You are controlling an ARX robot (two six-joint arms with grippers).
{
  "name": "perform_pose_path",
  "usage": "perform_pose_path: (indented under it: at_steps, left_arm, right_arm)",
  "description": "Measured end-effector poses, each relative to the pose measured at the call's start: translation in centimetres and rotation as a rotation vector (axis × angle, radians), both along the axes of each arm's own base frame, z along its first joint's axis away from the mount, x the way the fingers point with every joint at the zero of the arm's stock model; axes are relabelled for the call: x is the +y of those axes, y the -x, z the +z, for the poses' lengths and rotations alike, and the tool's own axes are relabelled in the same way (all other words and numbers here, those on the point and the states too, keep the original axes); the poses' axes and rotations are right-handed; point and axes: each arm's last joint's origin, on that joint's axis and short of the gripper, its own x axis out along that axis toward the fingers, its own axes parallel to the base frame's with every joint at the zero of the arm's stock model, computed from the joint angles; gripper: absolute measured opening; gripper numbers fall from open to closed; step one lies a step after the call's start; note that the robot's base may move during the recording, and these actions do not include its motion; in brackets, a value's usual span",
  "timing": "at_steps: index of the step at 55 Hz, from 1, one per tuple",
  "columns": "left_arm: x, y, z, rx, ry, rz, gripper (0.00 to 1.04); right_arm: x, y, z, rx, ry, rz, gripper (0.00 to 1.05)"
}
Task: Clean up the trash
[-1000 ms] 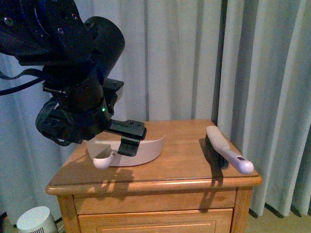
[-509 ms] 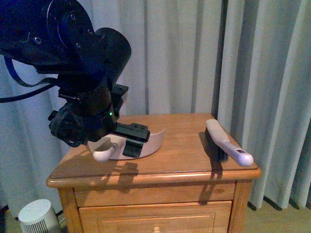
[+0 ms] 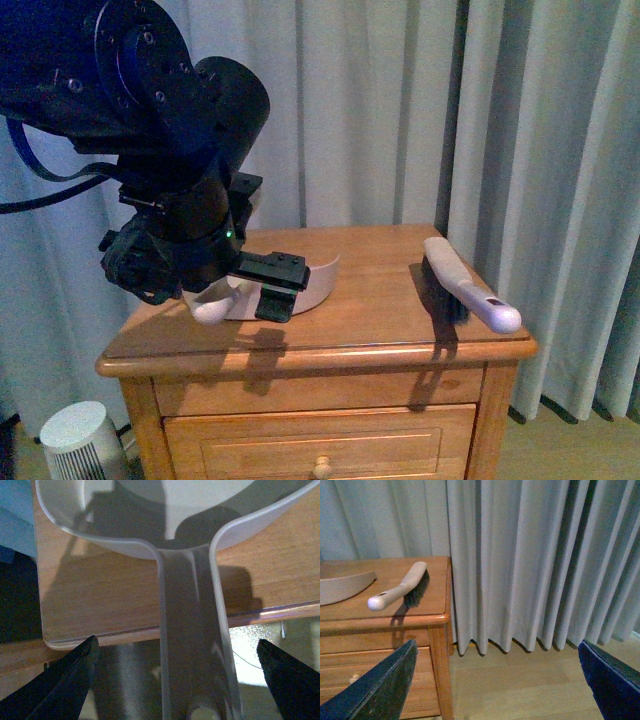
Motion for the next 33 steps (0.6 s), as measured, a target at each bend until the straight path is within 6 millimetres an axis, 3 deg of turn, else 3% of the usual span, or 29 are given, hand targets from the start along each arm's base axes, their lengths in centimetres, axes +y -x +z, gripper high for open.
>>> perform_pose_path:
  at_steps: [12,33]
  left_arm:
    - [-0.3,0.14,-0.77,0.013,0.0,0.0,0.95]
    - [-0.45,0.07,-0.68,-0.003,0.002,-0.001,0.35]
  right_arm:
    - [0.0,0.0,0.0,0.0,0.0,0.0,0.97]
    - [0.0,0.0,0.0,0.0,0.0,0.0,0.97]
